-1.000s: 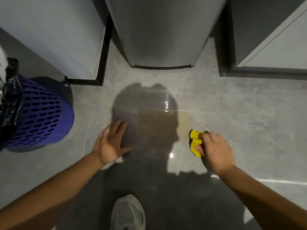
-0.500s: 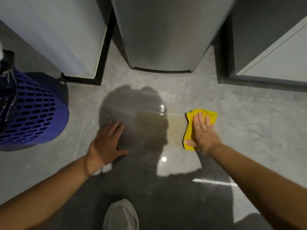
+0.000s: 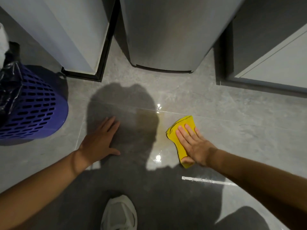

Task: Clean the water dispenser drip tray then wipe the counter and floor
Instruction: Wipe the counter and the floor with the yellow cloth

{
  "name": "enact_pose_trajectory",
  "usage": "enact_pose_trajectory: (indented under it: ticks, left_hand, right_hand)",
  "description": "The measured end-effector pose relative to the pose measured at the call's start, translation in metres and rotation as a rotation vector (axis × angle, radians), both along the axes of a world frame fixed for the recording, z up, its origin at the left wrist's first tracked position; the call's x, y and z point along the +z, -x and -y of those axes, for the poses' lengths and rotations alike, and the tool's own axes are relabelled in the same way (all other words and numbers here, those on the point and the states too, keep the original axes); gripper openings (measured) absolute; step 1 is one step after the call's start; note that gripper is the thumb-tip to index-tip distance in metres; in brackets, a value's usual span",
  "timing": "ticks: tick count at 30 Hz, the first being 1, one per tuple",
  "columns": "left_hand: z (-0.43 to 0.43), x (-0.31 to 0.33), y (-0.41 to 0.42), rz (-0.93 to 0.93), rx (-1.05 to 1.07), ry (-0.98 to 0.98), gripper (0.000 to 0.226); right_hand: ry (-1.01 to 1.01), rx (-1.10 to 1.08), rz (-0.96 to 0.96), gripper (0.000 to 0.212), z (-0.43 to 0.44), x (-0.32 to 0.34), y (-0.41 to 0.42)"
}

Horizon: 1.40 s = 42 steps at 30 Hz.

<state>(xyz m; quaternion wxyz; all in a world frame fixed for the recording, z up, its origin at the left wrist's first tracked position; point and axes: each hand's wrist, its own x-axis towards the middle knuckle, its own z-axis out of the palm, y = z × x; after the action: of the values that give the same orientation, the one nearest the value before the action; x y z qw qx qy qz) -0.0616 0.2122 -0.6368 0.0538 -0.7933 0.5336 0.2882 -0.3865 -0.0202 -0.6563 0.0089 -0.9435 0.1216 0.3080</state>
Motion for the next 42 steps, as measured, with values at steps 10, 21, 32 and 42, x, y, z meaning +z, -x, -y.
enact_pose_trajectory:
  ticks: [10,21,32,42]
  left_hand:
    - [0.003,-0.002,0.003,-0.011,0.001,0.005,0.127]
    - [0.004,-0.009,-0.001,0.042,-0.068,-0.025,0.13]
    - [0.002,0.001,-0.004,-0.032,-0.067,-0.05,0.132]
    - [0.002,0.012,0.001,0.017,-0.051,-0.039,0.136]
  right_hand:
    - [-0.247,-1.079,0.075,0.11,-0.158,-0.012,-0.056]
    - [-0.147,-0.785,0.028,0.114,0.009,-0.022,-0.119]
    - [0.035,0.621,-0.149,0.119,0.081,-0.007,-0.147]
    - [-0.026,-0.245,0.193,0.103,-0.093,-0.012,0.006]
